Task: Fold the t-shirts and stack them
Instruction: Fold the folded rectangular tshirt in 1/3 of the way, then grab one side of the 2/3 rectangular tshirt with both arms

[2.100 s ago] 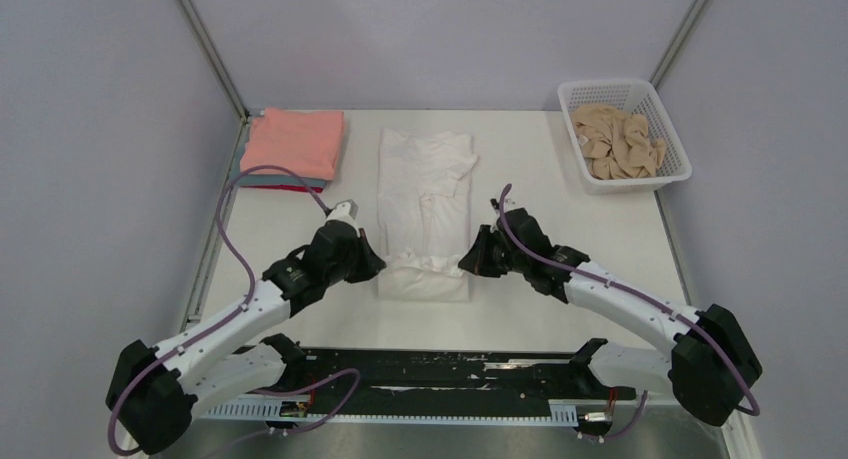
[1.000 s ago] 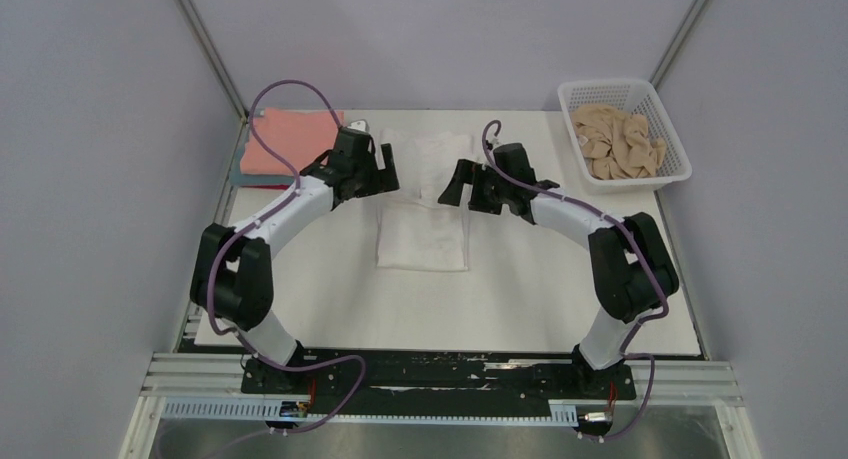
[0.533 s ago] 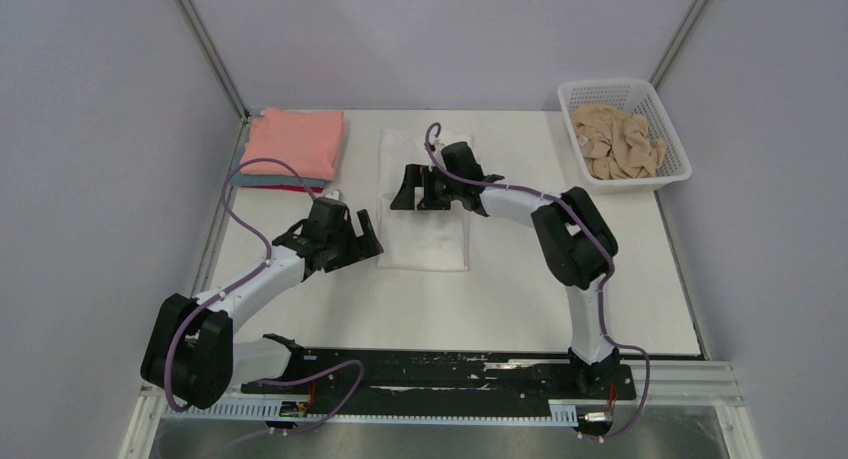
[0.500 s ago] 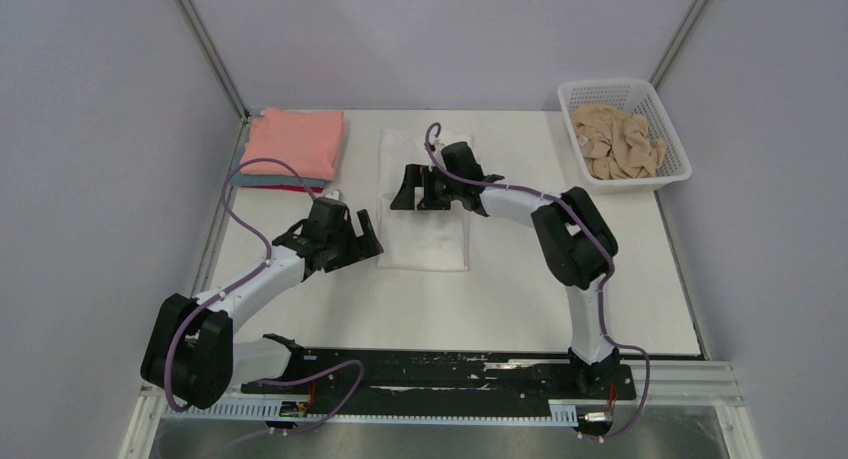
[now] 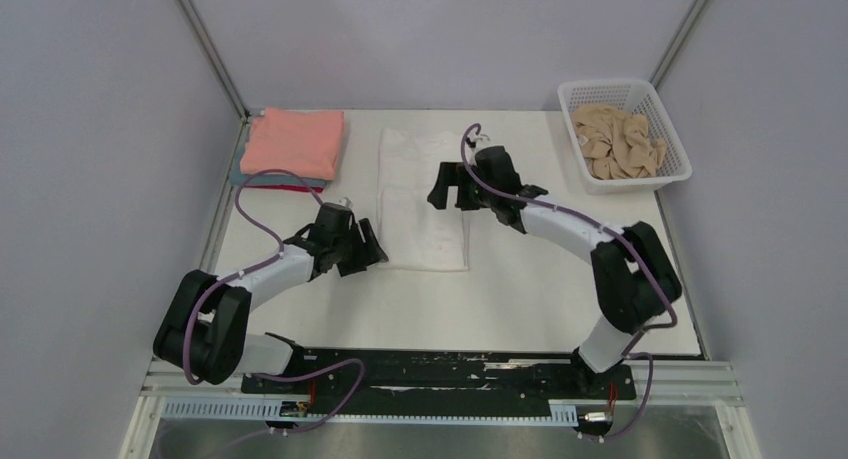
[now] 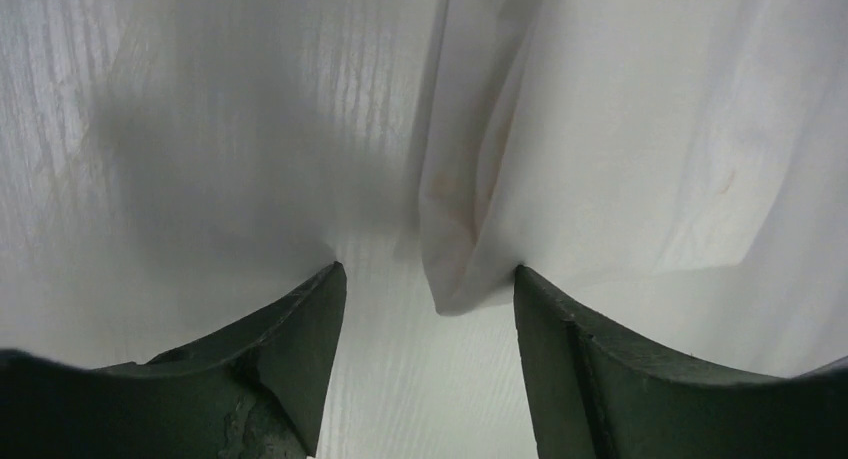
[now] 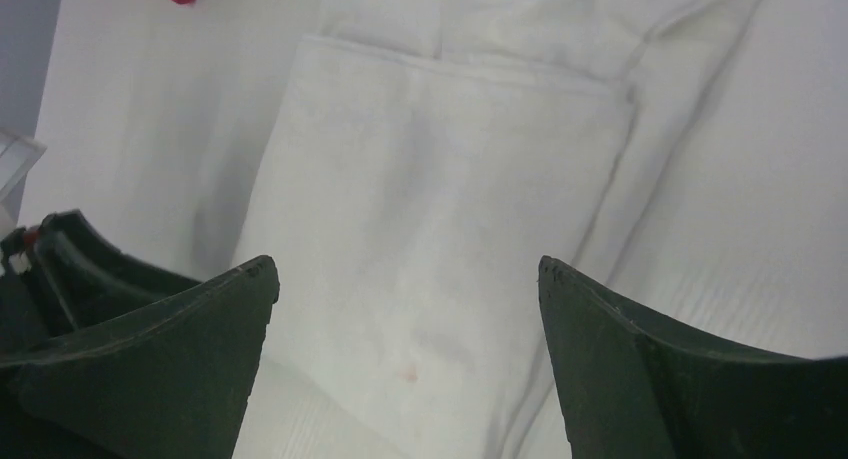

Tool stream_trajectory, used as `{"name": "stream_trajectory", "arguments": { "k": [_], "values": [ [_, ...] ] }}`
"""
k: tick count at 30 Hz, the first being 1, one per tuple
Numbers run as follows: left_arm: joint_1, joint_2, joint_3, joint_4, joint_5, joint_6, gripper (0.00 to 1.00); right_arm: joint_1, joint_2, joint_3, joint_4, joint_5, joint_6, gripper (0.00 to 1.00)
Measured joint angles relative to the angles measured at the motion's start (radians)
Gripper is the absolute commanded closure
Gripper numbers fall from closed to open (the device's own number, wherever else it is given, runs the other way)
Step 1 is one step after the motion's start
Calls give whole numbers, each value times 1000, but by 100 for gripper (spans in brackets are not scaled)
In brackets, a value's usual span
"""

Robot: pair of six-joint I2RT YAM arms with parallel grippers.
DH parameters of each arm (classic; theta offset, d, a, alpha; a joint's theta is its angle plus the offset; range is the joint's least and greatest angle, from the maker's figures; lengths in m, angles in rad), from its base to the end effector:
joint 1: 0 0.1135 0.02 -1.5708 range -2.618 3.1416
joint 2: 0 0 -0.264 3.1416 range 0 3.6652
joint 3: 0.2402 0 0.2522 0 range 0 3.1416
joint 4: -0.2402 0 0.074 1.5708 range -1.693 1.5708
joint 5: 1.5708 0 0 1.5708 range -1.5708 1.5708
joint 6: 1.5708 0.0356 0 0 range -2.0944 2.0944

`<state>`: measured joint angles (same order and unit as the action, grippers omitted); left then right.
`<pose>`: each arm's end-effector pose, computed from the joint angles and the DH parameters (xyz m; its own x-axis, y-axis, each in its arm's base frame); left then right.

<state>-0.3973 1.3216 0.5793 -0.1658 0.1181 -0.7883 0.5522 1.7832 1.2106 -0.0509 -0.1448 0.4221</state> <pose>0.2227 -0.0980 0.1618 -0.8324 -0.4144 -0.3679 -0.1975 0.8421 -0.5018 0.3402 0.2156 0.2255 -0.7070 0.0406 -0.7061 -0.3608 0.8379 0.4094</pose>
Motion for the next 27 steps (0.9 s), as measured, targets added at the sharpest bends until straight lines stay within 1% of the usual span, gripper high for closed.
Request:
{"name": "stream_trajectory", "arguments": {
  "k": [4, 5, 6, 7, 8, 9, 10, 11, 13, 17, 18, 20, 21, 23, 24, 25, 27],
  "values": [
    [0, 53, 12, 37, 32, 3, 43, -1, -249, -254, -1, 12, 51, 0],
    [1, 63, 12, 53, 42, 0, 48, -2, -288, -296, -8, 10, 64, 0],
    [1, 70, 12, 64, 48, -2, 51, -2, -325, -340, -11, 5, 80, 0],
    [0, 80, 12, 79, 58, -3, 59, -3, -355, -380, -16, 0, 95, 1],
    [1, 90, 11, 90, 67, -8, 63, -4, -380, -419, -20, -10, 113, 1],
    [1, 101, 12, 101, 79, -9, 72, -5, -396, -451, -21, -18, 130, 3],
    [1, 113, 12, 111, 89, -13, 78, -5, -401, -472, -24, -25, 145, 6],
    [0, 124, 12, 122, 102, -12, 94, -5, -402, -492, -25, -33, 161, 10],
    [0, 145, 11, 136, 121, -16, 100, -5, -391, -523, -26, -47, 192, 18],
    [1, 161, 11, 162, 148, -25, 100, -5, -316, -545, -10, -75, 238, 33],
    [1, 163, 10, 169, 151, -26, 100, -5, -291, -547, 3, -84, 249, 39],
    [0, 164, 4, 184, 158, -34, 100, -6, -263, -548, 45, -102, 266, 57],
    [1, 164, 2, 188, 158, -37, 100, -6, -251, -548, 61, -103, 273, 72],
    [1, 164, -2, 194, 158, -41, 100, -6, -230, -549, 73, -110, 277, 88],
    [1, 164, -4, 197, 158, -44, 100, -6, -224, -552, 76, -116, 280, 97],
    [1, 161, -7, 201, 158, -46, 100, -6, -222, -560, 80, -124, 285, 100],
    [0, 143, -26, 205, 157, -52, 100, -6, -233, -580, 83, -148, 288, 100]
  ]
}}
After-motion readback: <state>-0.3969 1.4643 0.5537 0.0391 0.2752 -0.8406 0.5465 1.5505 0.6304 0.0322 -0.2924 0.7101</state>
